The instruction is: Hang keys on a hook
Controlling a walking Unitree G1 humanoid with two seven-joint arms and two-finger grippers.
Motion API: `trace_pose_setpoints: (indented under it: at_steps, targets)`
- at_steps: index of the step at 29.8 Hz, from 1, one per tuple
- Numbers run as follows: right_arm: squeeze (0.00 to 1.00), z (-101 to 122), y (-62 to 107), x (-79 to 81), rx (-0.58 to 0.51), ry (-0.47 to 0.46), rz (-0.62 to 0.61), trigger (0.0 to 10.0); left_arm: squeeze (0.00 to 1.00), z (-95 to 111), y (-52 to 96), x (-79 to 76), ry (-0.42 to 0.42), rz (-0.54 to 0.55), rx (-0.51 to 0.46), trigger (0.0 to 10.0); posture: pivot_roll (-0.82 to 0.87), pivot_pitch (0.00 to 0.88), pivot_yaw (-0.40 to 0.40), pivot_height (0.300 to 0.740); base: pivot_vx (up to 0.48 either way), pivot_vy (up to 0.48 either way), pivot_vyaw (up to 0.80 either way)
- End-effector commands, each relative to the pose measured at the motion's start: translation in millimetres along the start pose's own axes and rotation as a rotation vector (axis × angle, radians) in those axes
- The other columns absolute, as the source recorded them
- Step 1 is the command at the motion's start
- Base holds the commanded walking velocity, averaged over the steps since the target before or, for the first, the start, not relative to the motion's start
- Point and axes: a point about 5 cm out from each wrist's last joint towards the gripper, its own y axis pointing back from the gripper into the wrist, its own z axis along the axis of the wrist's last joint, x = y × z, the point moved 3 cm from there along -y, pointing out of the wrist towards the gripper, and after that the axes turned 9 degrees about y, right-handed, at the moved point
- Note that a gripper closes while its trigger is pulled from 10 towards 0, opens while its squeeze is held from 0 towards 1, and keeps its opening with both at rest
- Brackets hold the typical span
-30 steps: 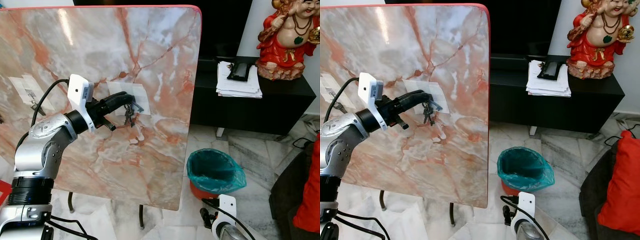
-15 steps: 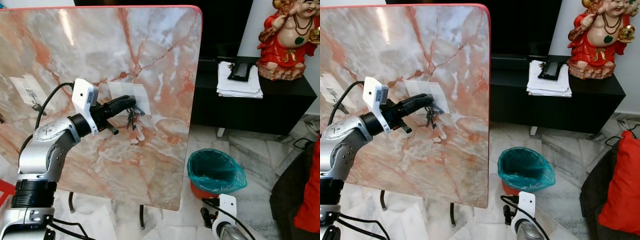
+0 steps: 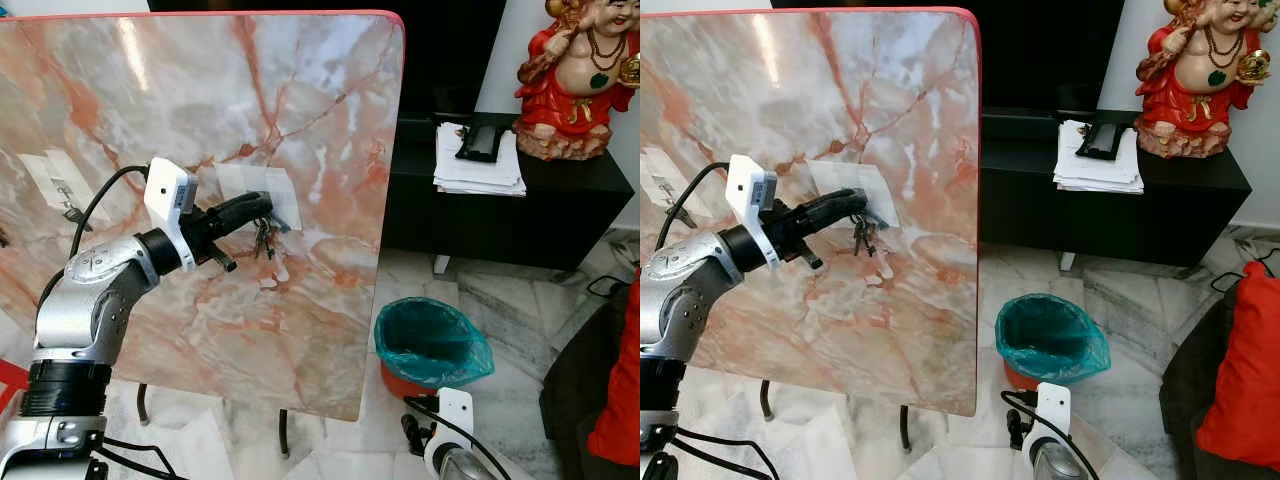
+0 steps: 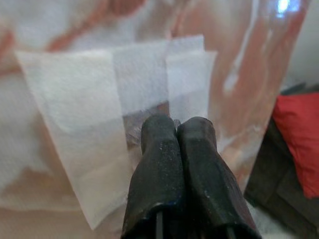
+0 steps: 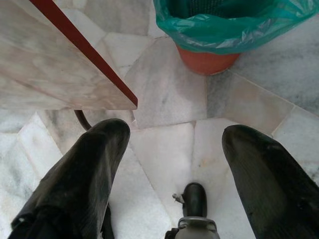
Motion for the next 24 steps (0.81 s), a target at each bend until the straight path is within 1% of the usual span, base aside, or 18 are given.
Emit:
trace_pose_setpoints:
  at_steps: [1, 6, 14, 19, 20, 21, 24]
  targets:
    - [0.00, 0, -0.2, 2.0, 0.001, -0.002, 0.001, 10.0, 0.00, -7, 0.3, -4.7, -0.012, -0.020, 0.049, 10.0, 0.00, 0.018, 0.043, 0.740, 0.000, 0.000, 0.00]
    - [0.00, 0, -0.3, 2.2, 0.000, -0.002, 0.001, 10.0, 0.00, -10, 0.3, -4.2, -0.019, -0.015, 0.062, 10.0, 0.00, 0.019, 0.044, 0.740, 0.000, 0.000, 0.00]
    - [0.00, 1, -0.2, 2.0, -0.003, -0.003, 0.002, 10.0, 0.00, -2, 0.4, -0.1, -0.029, 0.006, 0.030, 10.0, 0.00, 0.018, 0.041, 0.740, 0.000, 0.000, 0.00]
    - [0.00, 1, -0.2, 1.7, -0.003, -0.001, 0.003, 10.0, 0.00, 1, 1.6, -0.1, -0.027, 0.001, 0.012, 10.0, 0.00, 0.019, 0.039, 0.740, 0.000, 0.000, 0.00]
    - [0.00, 1, -0.2, 1.6, -0.003, 0.000, 0.003, 10.0, 0.58, 3, 1.5, 0.0, -0.023, 0.004, 0.000, 10.0, 0.00, 0.019, 0.039, 0.740, 0.000, 0.000, 0.00]
    - [0.00, 1, -0.2, 1.6, -0.003, 0.000, 0.003, 10.0, 1.00, 3, 1.5, 0.1, -0.022, 0.005, -0.003, 10.0, 0.00, 0.019, 0.039, 0.740, 0.000, 0.000, 0.00]
    - [0.00, 1, -0.2, 1.5, -0.003, 0.000, 0.003, 10.0, 1.00, 4, 1.7, -3.3, -0.003, -0.017, -0.007, 10.0, 0.00, 0.020, 0.039, 0.740, 0.000, 0.000, 0.00]
